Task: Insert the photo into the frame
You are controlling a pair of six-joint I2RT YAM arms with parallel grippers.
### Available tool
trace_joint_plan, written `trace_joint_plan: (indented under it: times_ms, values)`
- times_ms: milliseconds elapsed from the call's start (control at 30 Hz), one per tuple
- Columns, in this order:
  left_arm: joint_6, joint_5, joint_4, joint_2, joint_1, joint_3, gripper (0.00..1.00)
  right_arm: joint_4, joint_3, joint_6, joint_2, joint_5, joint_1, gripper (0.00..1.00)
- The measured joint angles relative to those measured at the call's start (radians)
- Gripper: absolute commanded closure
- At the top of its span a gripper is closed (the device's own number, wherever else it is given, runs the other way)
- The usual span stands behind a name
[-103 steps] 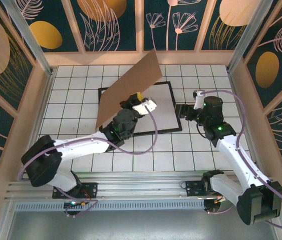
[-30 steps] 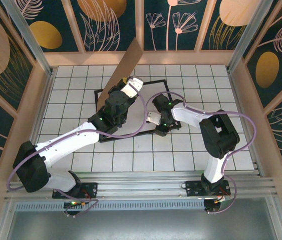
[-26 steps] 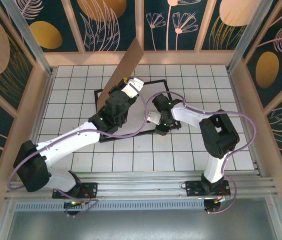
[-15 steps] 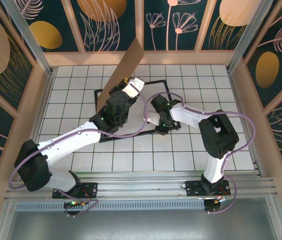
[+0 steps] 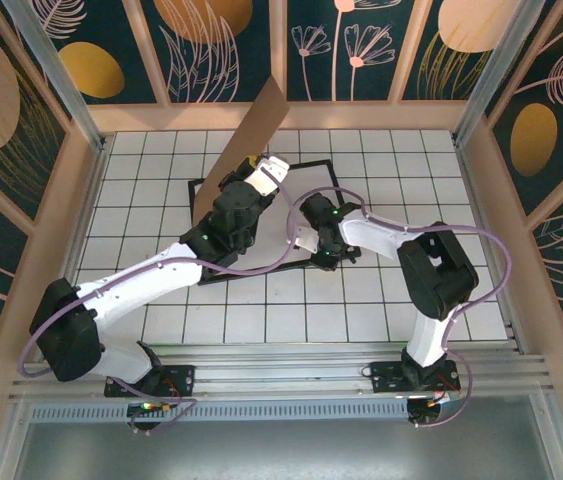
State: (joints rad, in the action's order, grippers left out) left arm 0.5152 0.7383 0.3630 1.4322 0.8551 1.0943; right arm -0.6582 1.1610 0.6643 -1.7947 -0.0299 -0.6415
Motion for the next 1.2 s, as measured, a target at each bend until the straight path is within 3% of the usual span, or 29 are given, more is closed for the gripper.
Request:
trace_joint_plan:
  times_ms: [267, 367, 833, 1200]
  values:
    - [0.007, 0.000, 0.000, 0.005, -0.002, 0.000, 1.00, 0.011, -0.019, 0.039, 0.101, -0.015, 0.000, 0.40]
    - [0.007, 0.000, 0.000, 0.005, -0.002, 0.000, 1.00, 0.024, -0.021, 0.056, 0.103, -0.027, 0.000, 0.35]
    - [0.007, 0.000, 0.000, 0.005, -0.002, 0.000, 1.00, 0.100, -0.061, 0.175, 0.061, -0.010, 0.048, 0.35]
    - [0.006, -0.006, 0.000, -0.001, -0.014, -0.002, 1.00, 0.201, -0.172, 0.329, 0.082, 0.108, 0.119, 0.36]
